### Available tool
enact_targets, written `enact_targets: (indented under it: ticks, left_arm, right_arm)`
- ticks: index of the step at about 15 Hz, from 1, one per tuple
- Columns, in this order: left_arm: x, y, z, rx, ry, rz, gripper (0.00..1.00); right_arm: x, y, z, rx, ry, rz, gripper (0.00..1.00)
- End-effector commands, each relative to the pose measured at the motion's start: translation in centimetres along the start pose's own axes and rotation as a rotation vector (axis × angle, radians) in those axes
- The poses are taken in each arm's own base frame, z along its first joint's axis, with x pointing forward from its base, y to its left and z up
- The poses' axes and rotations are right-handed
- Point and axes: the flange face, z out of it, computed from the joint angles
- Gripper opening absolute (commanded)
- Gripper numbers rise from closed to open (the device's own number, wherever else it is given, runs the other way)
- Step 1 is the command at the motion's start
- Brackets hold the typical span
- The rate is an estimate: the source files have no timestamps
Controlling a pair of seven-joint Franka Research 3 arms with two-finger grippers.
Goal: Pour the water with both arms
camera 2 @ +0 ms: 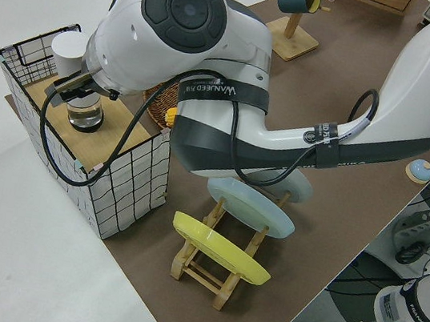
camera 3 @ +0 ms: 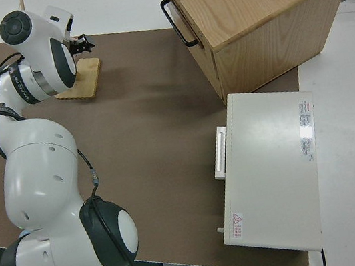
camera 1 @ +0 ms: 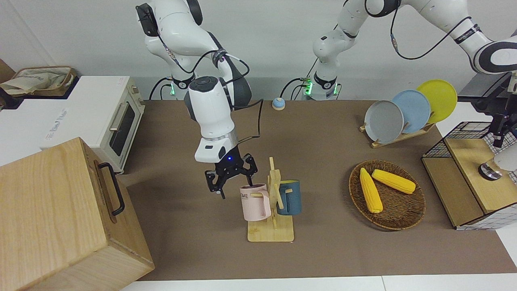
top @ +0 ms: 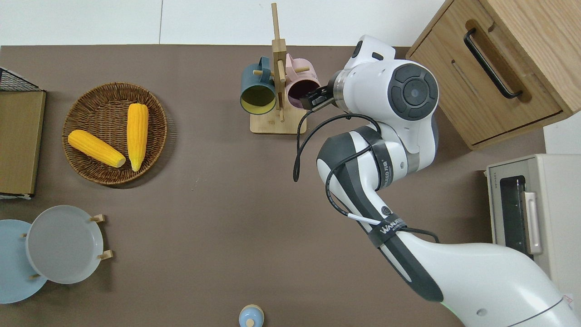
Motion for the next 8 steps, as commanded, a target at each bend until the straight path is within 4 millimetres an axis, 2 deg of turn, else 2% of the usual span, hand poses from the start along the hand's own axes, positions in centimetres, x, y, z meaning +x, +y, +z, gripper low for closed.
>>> enact_targets:
  ticks: [1,4,5,8]
  left_arm:
    - [-0.6,-0.3,2.2,0.000,0.052,-0.028,1.00]
    - [-0.5,-0.2,3.4,-0.006,0.053,-0.029,1.00]
    - [-0.3,-0.1,3.5,-0.008,0.061,-0.030,1.00]
    - [-0.1,-0.2,4.2,-0.016,0.069,-0.018,0.99]
  right_arm:
    - [1.1,0.7,0.5,-0.017,0.070,-0.040,0.914]
    - [1.5,0.8,0.5,-0.018,0.083,-0.041,0.877]
    - [1.5,0.4,0.6,-0.016,0.081,-0.045,0.837]
    - [1.4,-0.3,1.2,-0.013,0.075,-0.057,0.570]
